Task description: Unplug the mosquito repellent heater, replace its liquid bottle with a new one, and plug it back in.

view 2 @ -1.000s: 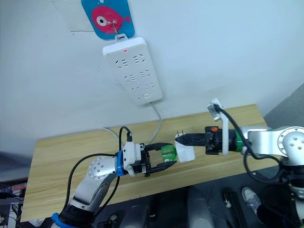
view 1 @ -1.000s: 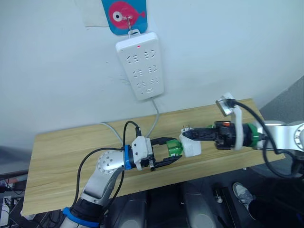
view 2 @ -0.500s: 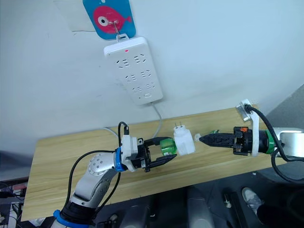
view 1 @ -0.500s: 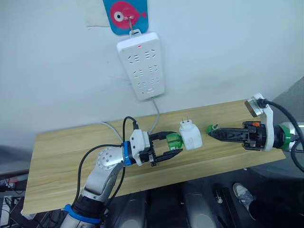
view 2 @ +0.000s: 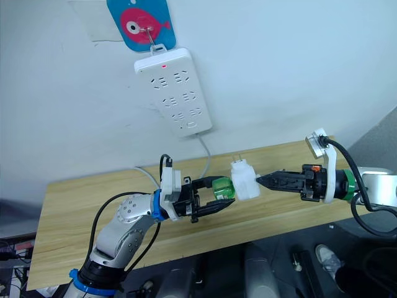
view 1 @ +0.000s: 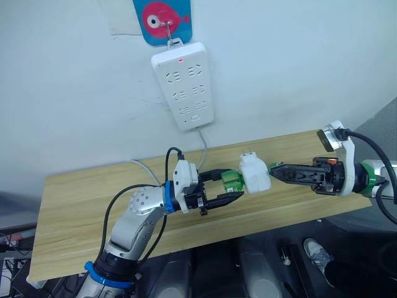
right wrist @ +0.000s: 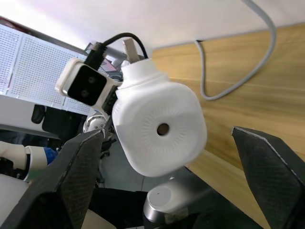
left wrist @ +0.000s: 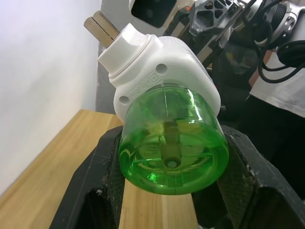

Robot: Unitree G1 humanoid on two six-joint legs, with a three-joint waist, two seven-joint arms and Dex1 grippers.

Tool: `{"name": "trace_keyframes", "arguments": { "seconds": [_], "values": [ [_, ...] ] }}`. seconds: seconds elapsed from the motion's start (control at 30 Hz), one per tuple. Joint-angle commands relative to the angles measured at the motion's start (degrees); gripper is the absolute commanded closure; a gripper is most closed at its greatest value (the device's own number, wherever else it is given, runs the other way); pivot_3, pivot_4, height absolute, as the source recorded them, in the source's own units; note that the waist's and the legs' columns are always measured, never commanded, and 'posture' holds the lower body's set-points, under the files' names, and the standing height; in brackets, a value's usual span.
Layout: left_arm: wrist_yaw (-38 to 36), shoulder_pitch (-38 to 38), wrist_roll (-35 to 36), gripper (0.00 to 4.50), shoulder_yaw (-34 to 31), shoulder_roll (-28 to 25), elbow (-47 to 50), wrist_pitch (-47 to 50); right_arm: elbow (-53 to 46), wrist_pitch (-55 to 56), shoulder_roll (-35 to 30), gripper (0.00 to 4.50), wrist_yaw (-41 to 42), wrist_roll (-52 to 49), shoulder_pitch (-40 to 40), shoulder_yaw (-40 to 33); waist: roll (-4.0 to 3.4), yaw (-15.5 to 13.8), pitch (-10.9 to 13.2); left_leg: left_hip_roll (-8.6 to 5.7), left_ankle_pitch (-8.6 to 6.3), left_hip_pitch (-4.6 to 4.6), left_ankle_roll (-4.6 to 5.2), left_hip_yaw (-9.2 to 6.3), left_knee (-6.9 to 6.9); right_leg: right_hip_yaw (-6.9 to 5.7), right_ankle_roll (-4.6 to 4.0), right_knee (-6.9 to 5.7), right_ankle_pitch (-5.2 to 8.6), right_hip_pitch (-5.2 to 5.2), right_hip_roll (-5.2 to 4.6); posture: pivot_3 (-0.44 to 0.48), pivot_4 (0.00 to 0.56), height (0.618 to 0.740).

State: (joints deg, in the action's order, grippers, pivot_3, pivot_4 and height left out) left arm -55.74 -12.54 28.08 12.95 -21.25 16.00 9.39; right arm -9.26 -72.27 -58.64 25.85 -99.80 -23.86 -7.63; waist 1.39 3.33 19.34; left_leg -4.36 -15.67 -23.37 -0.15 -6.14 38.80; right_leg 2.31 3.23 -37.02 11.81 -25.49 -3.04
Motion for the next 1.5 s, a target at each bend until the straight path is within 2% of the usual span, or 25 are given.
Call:
{"name": "trace_keyframes", "arguments": {
  "seconds": [0.03,0.33,0.63,0.77,1.5],
  "values": [
    [-0.47,0.5,2.1,2.25,-0.09,0.46,3.76,0.45,-2.44,-0.85,-0.02,0.03,0.3,-2.63,-1.13,0.04,0.0,0.0,0.0,0.0,0.0,0.0,0.01,0.0,0.01,0.0,0.01,0.0,-0.01,0.0,0.0,-0.142,0.303,0.74],
    [-2.32,0.85,7.22,2.25,0.11,-0.48,6.44,5.96,-4.77,-0.87,1.52,0.03,2.96,3.23,-1.12,0.82,0.0,0.0,0.0,0.0,-0.01,-0.02,0.01,-0.01,0.03,-0.02,0.01,0.0,-0.01,-0.01,0.0,-0.142,0.308,0.74],
    [-3.65,1.53,7.69,2.25,0.47,-1.24,6.94,8.1,-5.7,-3.1,0.74,0.03,7.05,2.46,-0.55,0.12,0.0,-0.02,0.0,0.0,-0.01,-0.02,0.02,-0.01,0.03,-0.01,0.01,0.0,-0.01,-0.01,0.0,-0.146,0.313,0.74],
    [-3.5,1.41,7.6,2.25,0.71,-0.71,6.83,8.2,-6.57,-3.4,0.88,0.86,7.12,1.64,-0.36,0.46,0.0,-0.01,0.0,0.0,-0.01,-0.01,0.02,-0.01,0.03,-0.01,0.01,0.0,-0.01,-0.01,0.0,-0.147,0.318,0.74],
    [-3.67,1.56,8.15,2.25,0.82,-0.3,7.87,9.92,-7.63,-2.27,1.48,0.86,4.64,-1.28,-0.69,2.01,0.0,-0.01,0.0,0.0,-0.01,-0.02,0.02,-0.01,0.04,-0.01,0.01,0.0,-0.01,-0.01,0.0,-0.147,0.312,0.74]
  ]
}}
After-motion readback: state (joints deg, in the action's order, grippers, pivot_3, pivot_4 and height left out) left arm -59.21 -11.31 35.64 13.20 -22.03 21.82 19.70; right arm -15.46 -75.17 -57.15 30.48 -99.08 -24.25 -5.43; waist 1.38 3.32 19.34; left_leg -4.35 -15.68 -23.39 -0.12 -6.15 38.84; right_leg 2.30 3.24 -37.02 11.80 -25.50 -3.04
